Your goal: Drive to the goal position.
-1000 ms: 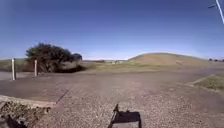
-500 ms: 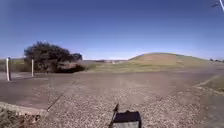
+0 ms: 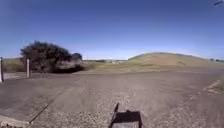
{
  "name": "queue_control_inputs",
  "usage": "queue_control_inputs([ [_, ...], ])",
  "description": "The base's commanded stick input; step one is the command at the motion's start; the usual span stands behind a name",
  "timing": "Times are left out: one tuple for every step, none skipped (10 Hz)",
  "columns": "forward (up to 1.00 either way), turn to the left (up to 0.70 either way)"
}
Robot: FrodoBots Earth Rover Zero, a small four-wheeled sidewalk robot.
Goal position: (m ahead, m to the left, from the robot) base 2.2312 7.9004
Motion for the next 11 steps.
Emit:
queue_control_inputs([
  [0.7, 0.0],
  [0.7, 0.0],
  [0.7, 0.0],
  [0.7, 0.0],
  [0.7, 0.35],
  [0.7, 0.35],
  [0.7, 0.35],
  [0.7, 0.24],
  [0.7, 0.08],
  [0.7, 0.35],
  [0.7, 0.35],
])
